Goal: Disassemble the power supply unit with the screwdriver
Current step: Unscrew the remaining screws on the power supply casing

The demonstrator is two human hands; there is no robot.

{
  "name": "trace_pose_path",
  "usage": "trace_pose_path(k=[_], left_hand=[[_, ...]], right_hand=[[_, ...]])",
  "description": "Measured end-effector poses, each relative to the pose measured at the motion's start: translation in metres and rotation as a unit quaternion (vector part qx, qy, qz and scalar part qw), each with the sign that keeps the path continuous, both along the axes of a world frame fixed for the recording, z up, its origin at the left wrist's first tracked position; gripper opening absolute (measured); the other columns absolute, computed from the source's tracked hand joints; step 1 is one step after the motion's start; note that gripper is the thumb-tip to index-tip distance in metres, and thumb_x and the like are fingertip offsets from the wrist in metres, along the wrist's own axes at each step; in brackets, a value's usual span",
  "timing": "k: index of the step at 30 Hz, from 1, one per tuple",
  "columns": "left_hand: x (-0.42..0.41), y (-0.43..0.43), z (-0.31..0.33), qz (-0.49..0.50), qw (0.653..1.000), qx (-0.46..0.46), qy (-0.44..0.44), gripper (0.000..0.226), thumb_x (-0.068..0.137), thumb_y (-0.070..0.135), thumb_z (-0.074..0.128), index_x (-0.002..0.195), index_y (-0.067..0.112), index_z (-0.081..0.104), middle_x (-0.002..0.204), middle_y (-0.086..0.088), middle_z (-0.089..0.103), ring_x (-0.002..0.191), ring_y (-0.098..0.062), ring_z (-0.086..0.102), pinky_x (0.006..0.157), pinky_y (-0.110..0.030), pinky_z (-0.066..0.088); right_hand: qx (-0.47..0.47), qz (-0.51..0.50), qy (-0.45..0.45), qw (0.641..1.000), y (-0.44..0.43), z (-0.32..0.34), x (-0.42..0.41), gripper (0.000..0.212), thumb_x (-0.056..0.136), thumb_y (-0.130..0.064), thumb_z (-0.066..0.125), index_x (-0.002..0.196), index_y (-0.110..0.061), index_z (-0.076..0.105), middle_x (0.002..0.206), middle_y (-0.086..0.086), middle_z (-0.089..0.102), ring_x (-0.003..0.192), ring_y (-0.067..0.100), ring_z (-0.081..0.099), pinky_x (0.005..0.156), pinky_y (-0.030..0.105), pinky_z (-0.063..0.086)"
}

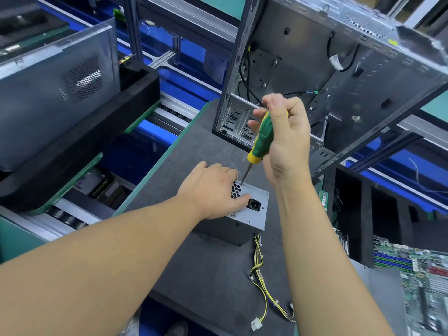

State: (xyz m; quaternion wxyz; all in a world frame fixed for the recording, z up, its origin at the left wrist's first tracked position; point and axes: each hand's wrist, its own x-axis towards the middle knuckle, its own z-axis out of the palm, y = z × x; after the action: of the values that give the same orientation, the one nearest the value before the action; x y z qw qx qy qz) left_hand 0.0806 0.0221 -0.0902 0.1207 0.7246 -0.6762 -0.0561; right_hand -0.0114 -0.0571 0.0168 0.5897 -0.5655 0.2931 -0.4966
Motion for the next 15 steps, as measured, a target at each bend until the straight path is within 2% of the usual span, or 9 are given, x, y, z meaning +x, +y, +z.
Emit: trace_pose_path(k=[2, 4, 7, 9, 11, 13, 15], left_hand=[[0.000, 0.000, 0.000, 0.000, 1.000, 0.000, -0.004, 0.049, 0.084, 0.069, 0.026, 0.088, 0.027, 0.050, 0.091, 0.009, 0.061, 0.081, -0.012, 0.035, 0.074, -0.034, 0.025], [0.000, 0.000, 0.000, -0.001, 1.000, 0.000, -0.006, 0.050, 0.084, 0.069, 0.025, 0.089, 0.026, 0.050, 0.091, 0.009, 0.061, 0.081, -0.013, 0.035, 0.074, -0.034, 0.025], [-0.001, 0.001, 0.001, -0.002, 1.000, 0.004, -0.006, 0.051, 0.083, 0.070, 0.023, 0.088, 0.026, 0.050, 0.090, 0.008, 0.061, 0.081, -0.013, 0.036, 0.074, -0.035, 0.028], [-0.001, 0.001, 0.002, -0.004, 1.000, 0.009, -0.006, 0.053, 0.083, 0.070, 0.023, 0.091, 0.026, 0.052, 0.092, 0.008, 0.062, 0.083, -0.013, 0.041, 0.076, -0.035, 0.030], [-0.001, 0.001, 0.002, -0.005, 1.000, 0.013, -0.003, 0.053, 0.085, 0.069, 0.025, 0.093, 0.025, 0.054, 0.094, 0.009, 0.062, 0.087, -0.013, 0.045, 0.078, -0.035, 0.032], [-0.001, 0.001, 0.001, -0.006, 1.000, 0.007, -0.004, 0.054, 0.086, 0.069, 0.027, 0.095, 0.025, 0.056, 0.094, 0.009, 0.063, 0.092, -0.014, 0.050, 0.078, -0.035, 0.031], [-0.001, 0.001, 0.001, -0.007, 1.000, 0.002, -0.007, 0.055, 0.086, 0.069, 0.027, 0.097, 0.024, 0.058, 0.095, 0.008, 0.063, 0.094, -0.014, 0.052, 0.077, -0.034, 0.029]], right_hand=[[0.009, -0.006, 0.013, 1.000, -0.001, 0.000, -0.005, 0.022, 0.096, -0.031, 0.056, 0.088, -0.013, 0.065, 0.079, -0.004, 0.064, 0.070, 0.014, 0.062, 0.076, 0.036, 0.054], [0.019, -0.002, 0.014, 1.000, -0.001, 0.002, -0.007, 0.033, 0.098, -0.035, 0.048, 0.093, -0.010, 0.070, 0.076, 0.000, 0.061, 0.070, 0.019, 0.059, 0.076, 0.036, 0.054], [0.029, 0.010, 0.000, 1.000, 0.004, 0.003, -0.004, 0.035, 0.100, -0.036, 0.038, 0.103, -0.010, 0.061, 0.073, 0.002, 0.060, 0.061, 0.019, 0.055, 0.063, 0.037, 0.050], [0.039, 0.013, 0.004, 0.999, 0.007, 0.004, 0.001, 0.030, 0.097, -0.043, 0.041, 0.098, -0.014, 0.050, 0.068, 0.000, 0.058, 0.055, 0.018, 0.049, 0.054, 0.031, 0.042], [0.028, 0.019, 0.022, 0.999, 0.008, 0.003, 0.003, 0.037, 0.092, -0.051, 0.054, 0.093, -0.017, 0.041, 0.065, -0.003, 0.055, 0.051, 0.015, 0.045, 0.049, 0.028, 0.038], [-0.007, 0.014, 0.032, 0.999, 0.007, 0.003, 0.003, 0.034, 0.091, -0.042, 0.061, 0.093, -0.016, 0.038, 0.065, -0.004, 0.053, 0.052, 0.015, 0.044, 0.048, 0.028, 0.039], [-0.028, -0.009, 0.029, 0.999, 0.007, 0.002, 0.001, 0.024, 0.093, -0.030, 0.059, 0.091, -0.015, 0.041, 0.066, -0.005, 0.056, 0.055, 0.016, 0.049, 0.053, 0.034, 0.045]])
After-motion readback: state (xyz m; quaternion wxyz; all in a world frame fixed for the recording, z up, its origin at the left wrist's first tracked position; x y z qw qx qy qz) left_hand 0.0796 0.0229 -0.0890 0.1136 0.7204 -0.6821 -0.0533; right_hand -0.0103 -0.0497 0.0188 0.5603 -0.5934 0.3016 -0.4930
